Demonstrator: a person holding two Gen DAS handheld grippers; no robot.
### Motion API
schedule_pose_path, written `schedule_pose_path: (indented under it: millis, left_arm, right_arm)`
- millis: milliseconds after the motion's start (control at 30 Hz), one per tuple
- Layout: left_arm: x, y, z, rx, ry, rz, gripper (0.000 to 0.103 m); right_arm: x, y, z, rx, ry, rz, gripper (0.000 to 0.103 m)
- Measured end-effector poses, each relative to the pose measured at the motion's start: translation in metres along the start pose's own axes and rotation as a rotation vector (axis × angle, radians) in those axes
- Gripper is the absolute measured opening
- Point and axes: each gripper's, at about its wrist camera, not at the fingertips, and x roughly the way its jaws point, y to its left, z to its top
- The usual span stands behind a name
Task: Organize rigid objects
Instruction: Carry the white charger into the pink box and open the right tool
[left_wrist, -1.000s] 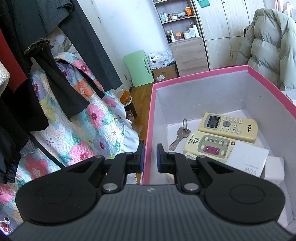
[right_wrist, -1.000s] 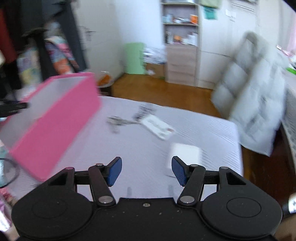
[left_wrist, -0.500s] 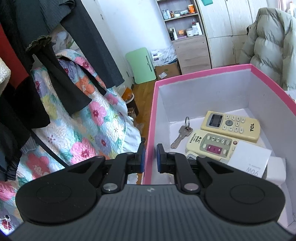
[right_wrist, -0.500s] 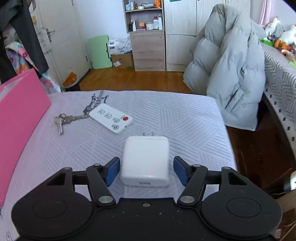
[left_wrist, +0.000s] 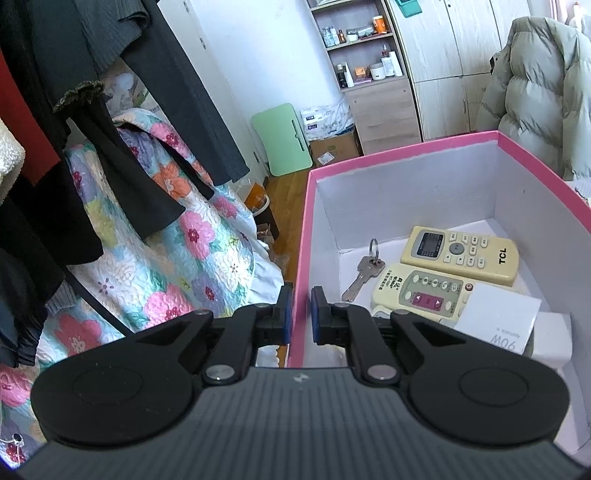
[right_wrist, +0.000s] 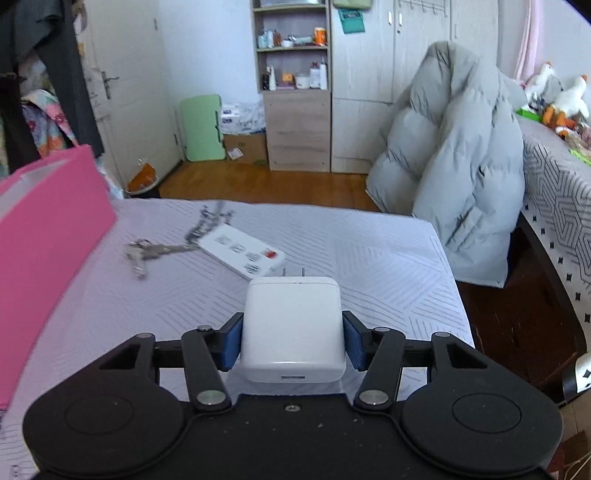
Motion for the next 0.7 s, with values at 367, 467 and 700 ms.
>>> schedule_pose_path:
  millis: [367,467,700]
  left_arm:
    - [-0.005,0.006,-0.003,-0.042,-0.05,-0.017,0.006]
    - [-0.007,0.007,-0.004,-0.057,-0.069,-0.027,0.005]
    - [-0.008,0.008,-0.005,-0.07,-0.072,-0.036,0.005]
  right_arm:
    - [-0.055,0.069,0.048,-0.111,-0.105,0.251,0.06]
    - [-0.063,0.097,0.07,-0.153,-0.126,0.36,0.06]
    - [-0.046,0.18,0.123,-0.302,-0.057,0.552,0.06]
